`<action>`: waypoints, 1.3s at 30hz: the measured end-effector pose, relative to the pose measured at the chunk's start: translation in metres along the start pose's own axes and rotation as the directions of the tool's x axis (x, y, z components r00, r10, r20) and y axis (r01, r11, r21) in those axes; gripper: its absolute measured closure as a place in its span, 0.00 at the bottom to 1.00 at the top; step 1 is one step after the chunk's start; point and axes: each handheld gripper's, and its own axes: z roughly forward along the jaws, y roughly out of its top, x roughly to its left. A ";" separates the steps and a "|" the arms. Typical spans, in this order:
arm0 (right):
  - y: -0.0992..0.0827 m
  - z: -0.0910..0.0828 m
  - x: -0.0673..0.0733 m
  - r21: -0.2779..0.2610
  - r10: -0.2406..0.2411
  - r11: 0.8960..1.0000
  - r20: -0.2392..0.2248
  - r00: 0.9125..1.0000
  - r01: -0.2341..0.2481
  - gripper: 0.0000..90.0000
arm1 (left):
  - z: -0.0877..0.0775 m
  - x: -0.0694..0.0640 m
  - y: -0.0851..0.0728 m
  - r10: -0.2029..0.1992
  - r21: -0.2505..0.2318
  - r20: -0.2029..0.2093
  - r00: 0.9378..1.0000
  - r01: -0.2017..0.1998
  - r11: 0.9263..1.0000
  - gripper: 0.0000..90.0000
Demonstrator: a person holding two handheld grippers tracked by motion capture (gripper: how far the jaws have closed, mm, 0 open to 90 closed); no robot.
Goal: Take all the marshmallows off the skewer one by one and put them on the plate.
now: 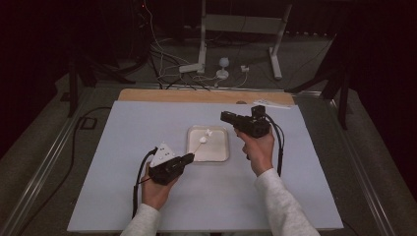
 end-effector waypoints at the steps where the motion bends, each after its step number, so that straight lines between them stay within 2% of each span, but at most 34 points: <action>1: -0.001 0.001 0.000 0.004 -0.005 1.000 0.006 1.000 0.005 0.88 | 0.000 0.001 0.000 -0.005 -0.003 0.000 1.000 0.005 1.000 1.00; 6: -0.007 0.003 -0.005 0.015 -0.010 1.000 0.021 1.000 0.009 0.87 | -0.003 0.005 0.000 -0.026 -0.013 -0.011 1.000 0.026 1.000 1.00; 13: -0.020 0.009 -0.009 0.060 -0.039 0.998 0.048 0.998 0.037 0.86 | -0.006 0.008 0.000 -0.047 -0.029 -0.016 0.999 0.047 0.998 1.00; 17: -0.028 0.016 -0.010 0.099 -0.067 0.993 0.068 0.995 0.060 0.86 | -0.007 0.009 0.000 -0.049 -0.029 -0.018 0.999 0.049 0.998 1.00; 18: -0.033 0.019 -0.011 0.123 -0.081 0.990 0.083 0.993 0.071 0.86 | -0.007 0.009 0.000 -0.049 -0.028 -0.020 0.999 0.049 0.998 1.00; 21: -0.042 0.025 -0.014 0.151 -0.090 0.986 0.097 0.991 0.075 0.86 | -0.007 0.010 0.000 -0.053 -0.026 -0.021 0.998 0.053 0.998 1.00; 24: -0.046 0.029 -0.016 0.168 -0.087 0.983 0.101 0.991 0.069 0.86 | -0.008 0.010 0.000 -0.056 -0.027 -0.024 0.998 0.056 0.998 1.00; 25: -0.052 0.033 -0.018 0.190 -0.088 0.980 0.108 0.990 0.066 0.86 | -0.008 0.011 0.000 -0.059 -0.028 -0.023 0.998 0.058 0.998 1.00; 34: -0.070 0.043 -0.031 0.239 -0.075 0.970 0.147 0.986 0.038 0.86 | -0.008 0.012 0.000 -0.066 -0.029 -0.022 0.998 0.065 0.997 1.00; 35: -0.075 0.045 -0.034 0.258 -0.073 0.966 0.157 0.985 0.031 0.86 | -0.008 0.012 0.000 -0.067 -0.029 -0.023 0.997 0.066 0.997 1.00; 37: -0.076 0.046 -0.034 0.264 -0.073 0.964 0.160 0.984 0.029 0.86 | -0.008 0.012 0.000 -0.067 -0.027 -0.023 0.998 0.066 0.997 1.00; 38: -0.080 0.048 -0.036 0.284 -0.076 0.958 0.161 0.984 0.028 0.85 | -0.008 0.012 0.000 -0.067 -0.027 -0.022 0.997 0.067 0.997 1.00; 39: -0.080 0.048 -0.036 0.284 -0.076 0.958 0.161 0.984 0.028 0.85 | -0.008 0.012 0.000 -0.068 -0.027 -0.022 0.997 0.067 0.997 1.00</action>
